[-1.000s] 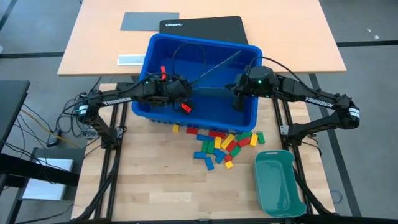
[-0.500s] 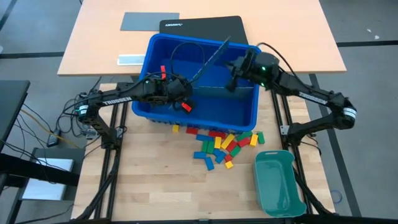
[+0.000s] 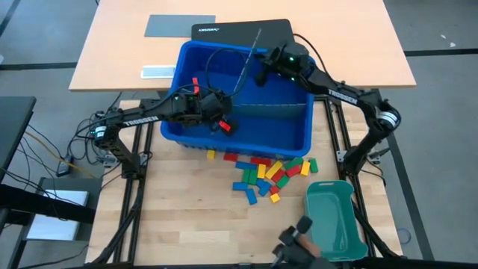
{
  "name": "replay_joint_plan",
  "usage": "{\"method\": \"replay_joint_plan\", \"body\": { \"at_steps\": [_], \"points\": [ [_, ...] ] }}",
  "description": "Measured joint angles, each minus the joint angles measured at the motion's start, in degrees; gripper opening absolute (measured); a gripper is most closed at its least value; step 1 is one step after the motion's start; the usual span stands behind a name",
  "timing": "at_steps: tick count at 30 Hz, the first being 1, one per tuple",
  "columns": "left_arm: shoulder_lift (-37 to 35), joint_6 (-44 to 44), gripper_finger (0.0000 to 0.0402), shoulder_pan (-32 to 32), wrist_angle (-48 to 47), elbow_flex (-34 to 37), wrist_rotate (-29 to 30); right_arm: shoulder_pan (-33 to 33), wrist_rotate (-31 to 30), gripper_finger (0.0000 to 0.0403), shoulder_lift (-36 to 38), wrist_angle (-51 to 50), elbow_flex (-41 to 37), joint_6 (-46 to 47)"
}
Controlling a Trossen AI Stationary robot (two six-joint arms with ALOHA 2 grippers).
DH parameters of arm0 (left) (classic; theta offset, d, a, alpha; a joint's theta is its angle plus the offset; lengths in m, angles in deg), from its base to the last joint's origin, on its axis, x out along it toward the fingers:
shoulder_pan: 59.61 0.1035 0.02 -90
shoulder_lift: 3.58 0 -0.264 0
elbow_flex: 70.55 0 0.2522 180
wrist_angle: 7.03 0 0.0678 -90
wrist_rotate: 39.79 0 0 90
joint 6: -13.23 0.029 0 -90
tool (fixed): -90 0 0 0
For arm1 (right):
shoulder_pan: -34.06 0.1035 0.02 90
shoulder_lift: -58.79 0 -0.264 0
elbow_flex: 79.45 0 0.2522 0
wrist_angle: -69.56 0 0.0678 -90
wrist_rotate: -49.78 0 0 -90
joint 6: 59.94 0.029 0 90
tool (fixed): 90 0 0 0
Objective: Sort Items/Unsort Items
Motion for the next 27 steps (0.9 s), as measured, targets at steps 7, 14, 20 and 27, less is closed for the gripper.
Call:
{"method": "replay_joint_plan", "body": {
  "at_steps": [7,14,20,27],
  "points": [
    [0.07,-0.51,0.0003,0.18,-0.32,-3.52,-0.53,-0.42,1.87,0.0001,-3.93,-2.58,5.84,0.36],
    [0.04,-3.32,0.0003,2.43,-0.67,-4.26,-6.39,-2.46,5.35,0.0,-3.93,-4.01,6.06,3.95],
    [0.13,-3.37,0.0002,3.01,-2.47,-6.73,-9.19,-2.97,7.17,0.0,-3.87,-6.39,6.06,4.35],
    [-0.04,-4.36,0.0002,2.97,-1.94,-11.99,-10.1,-3.26,9.05,0.0,-3.67,-6.59,7.13,3.98]
  ]
}}
